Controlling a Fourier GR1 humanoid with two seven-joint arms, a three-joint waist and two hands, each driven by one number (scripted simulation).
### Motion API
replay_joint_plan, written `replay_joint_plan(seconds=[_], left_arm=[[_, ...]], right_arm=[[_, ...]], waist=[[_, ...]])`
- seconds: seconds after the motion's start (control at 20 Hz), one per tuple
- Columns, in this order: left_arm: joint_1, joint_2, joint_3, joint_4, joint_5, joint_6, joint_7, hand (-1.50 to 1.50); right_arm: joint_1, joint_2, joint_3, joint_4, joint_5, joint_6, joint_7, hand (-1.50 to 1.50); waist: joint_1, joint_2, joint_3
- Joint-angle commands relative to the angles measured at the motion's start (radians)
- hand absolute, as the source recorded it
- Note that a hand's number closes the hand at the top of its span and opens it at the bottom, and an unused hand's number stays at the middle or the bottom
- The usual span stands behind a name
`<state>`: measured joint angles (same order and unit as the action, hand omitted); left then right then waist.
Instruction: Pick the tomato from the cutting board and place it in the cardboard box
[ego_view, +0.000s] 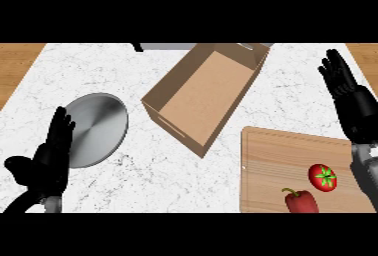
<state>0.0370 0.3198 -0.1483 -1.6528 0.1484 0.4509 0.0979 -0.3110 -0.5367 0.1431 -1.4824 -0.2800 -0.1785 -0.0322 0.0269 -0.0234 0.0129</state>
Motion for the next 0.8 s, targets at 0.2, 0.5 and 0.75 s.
replay_joint_plan(seconds=[0.2, 0.5, 0.75], left_arm=[[-0.047, 0.224, 0.092, 0.129, -0.134, -0.036, 0.037, 0.0], [-0.015, 0.247, 0.077, 0.187, -0.123, -0.109, -0.004, 0.0], [-0.059, 0.244, 0.076, 0.249, -0.119, -0.142, -0.005, 0.0]], right_arm=[[0.214, -0.025, -0.059, 0.007, -0.238, 0.355, -0.158, -1.5], [0.38, -0.186, 0.065, 0.15, 0.221, 0.296, -0.531, -1.5], [0.401, -0.177, -0.035, 0.348, 0.039, 0.567, -0.885, -1.5]], waist=[[-0.07, 0.029, -0.008], [-0.058, 0.033, -0.008], [-0.046, 0.033, -0.008]])
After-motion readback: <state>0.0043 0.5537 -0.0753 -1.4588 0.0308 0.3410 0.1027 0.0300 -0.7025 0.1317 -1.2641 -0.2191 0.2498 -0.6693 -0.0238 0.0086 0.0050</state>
